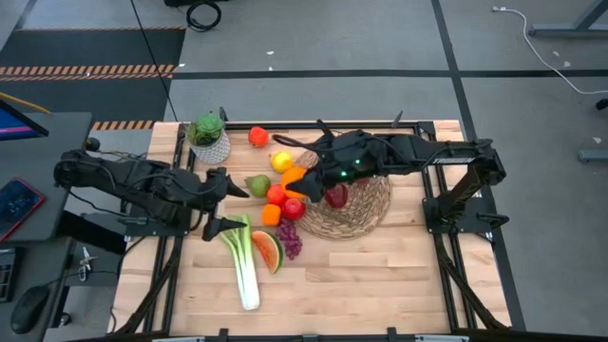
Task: Build produce basket
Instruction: Put the orange into the gold wire basket
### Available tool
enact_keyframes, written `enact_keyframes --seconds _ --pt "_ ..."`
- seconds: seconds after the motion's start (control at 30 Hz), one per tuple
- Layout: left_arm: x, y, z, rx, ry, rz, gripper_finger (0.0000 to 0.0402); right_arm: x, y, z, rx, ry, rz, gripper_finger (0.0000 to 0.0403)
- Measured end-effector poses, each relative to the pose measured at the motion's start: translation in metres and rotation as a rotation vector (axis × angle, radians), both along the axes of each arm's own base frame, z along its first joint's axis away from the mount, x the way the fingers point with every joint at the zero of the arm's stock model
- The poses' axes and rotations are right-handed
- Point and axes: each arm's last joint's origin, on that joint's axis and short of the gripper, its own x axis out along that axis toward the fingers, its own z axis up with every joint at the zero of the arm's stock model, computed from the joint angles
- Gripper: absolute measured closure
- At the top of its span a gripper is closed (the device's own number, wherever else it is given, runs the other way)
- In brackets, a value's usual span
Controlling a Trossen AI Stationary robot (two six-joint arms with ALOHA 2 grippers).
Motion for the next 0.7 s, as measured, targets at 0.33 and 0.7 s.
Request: enact_keyframes --seconds 0.33,0.7 --pt "0.006 -0.001 -0.004 0.0 0.023 0.008 0.0005 0.002 -0.022 0.002 0.229 -0.008 0.017 0.0095" --pt "0.01 -0.003 -0.007 0.007 0.038 0.005 0.0005 0.0 -0.053 0.003 0.371 -0.001 0.094 0.0095"
